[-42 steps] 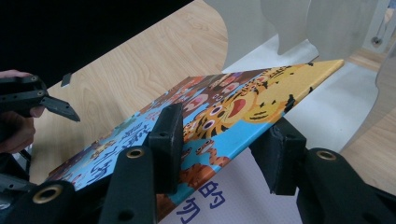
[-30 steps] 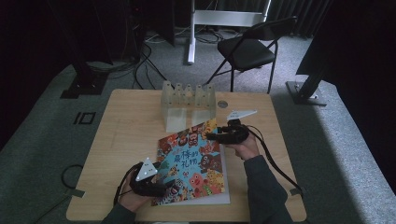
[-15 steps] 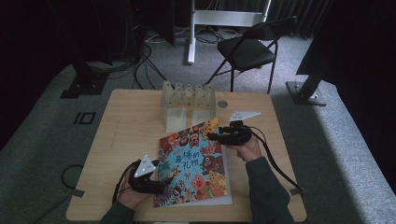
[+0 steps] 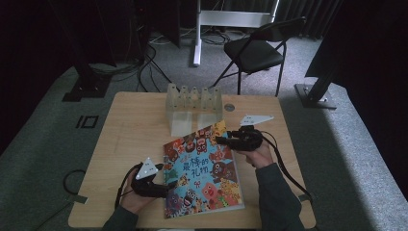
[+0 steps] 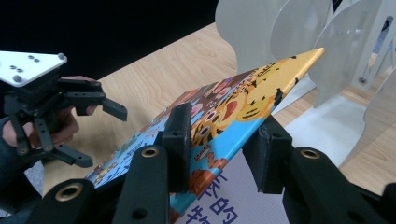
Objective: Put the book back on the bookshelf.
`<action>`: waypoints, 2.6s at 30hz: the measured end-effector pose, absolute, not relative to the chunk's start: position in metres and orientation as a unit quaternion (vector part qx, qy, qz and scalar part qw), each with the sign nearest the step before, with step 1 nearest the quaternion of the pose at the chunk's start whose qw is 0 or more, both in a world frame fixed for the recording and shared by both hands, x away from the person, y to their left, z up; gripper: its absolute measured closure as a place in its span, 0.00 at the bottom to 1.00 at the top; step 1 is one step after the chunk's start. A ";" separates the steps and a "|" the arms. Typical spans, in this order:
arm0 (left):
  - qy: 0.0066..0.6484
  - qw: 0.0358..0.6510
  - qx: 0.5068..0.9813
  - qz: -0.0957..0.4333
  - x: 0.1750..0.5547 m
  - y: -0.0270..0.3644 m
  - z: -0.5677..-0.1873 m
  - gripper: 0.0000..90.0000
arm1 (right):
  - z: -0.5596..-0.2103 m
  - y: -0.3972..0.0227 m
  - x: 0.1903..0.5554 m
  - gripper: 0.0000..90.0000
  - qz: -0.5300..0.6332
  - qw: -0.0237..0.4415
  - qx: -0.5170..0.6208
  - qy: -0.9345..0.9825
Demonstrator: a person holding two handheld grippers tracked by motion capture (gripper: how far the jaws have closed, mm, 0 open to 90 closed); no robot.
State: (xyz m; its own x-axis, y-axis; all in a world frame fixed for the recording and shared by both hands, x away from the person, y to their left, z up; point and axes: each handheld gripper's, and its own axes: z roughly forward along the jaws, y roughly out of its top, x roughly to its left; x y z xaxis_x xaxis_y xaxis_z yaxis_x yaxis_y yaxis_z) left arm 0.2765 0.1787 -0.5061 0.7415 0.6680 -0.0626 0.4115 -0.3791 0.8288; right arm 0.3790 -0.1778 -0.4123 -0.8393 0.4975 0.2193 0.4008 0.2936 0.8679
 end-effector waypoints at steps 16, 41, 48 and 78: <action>0.338 0.451 0.814 0.142 0.281 0.183 -0.509 0.16 | -0.398 -0.178 0.366 0.75 0.544 0.051 0.256 0.798; 0.339 0.503 0.791 0.078 0.300 0.200 -0.516 0.09 | -0.381 -0.188 0.355 0.86 0.608 0.020 0.227 0.761; 0.316 0.523 0.790 0.040 0.308 0.193 -0.514 0.09 | -0.382 -0.189 0.356 0.87 0.616 0.012 0.220 0.756; 0.257 0.570 0.780 -0.009 0.316 0.206 -0.459 0.56 | -0.386 -0.219 0.351 0.70 0.587 0.065 0.230 0.773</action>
